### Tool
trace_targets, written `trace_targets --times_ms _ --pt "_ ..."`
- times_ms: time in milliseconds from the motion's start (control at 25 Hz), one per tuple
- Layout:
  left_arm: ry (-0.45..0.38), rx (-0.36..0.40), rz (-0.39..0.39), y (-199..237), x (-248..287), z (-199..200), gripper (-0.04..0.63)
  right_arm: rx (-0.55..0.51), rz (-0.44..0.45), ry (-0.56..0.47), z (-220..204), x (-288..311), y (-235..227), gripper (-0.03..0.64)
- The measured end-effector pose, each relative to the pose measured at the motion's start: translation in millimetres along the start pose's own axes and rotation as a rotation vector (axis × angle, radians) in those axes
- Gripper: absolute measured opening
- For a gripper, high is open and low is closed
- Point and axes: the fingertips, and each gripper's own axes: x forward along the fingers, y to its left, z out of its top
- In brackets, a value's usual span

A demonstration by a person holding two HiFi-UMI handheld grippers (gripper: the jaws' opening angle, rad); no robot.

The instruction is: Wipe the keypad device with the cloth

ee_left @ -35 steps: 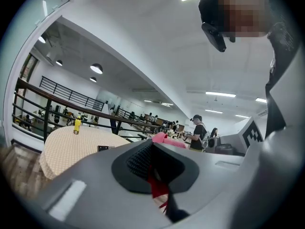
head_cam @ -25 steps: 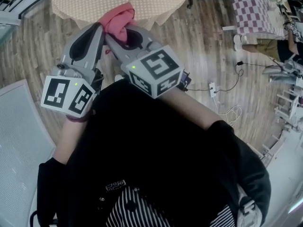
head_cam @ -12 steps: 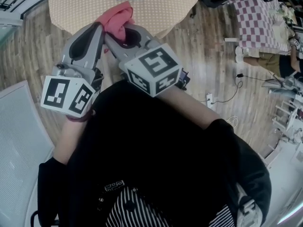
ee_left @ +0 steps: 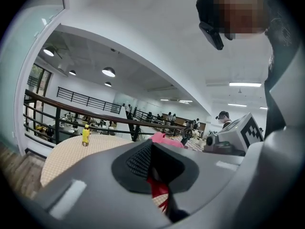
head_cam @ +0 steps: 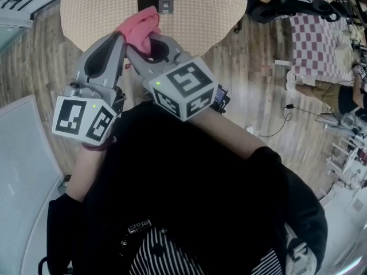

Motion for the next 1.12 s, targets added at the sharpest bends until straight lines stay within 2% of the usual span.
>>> trace_targets --times_ms 320,720,840,1120 --pt "0.048 0.0 0.024 -9 46 -9 -0.006 0.047 0.023 0.007 0 -6 -46 0.075" --pt "0.091 -0.012 -0.002 -20 84 -11 -0.006 0.102 0.014 -0.003 5 -10 -81 0.075" --pt "0.103 -0.002 -0.046 -29 98 -11 -0.006 0.108 -0.02 -0.014 8 -17 -95 0.075" --pt "0.125 0.05 -0.219 -61 143 -5 -0.006 0.12 -0.166 -0.08 24 -45 -140 0.075"
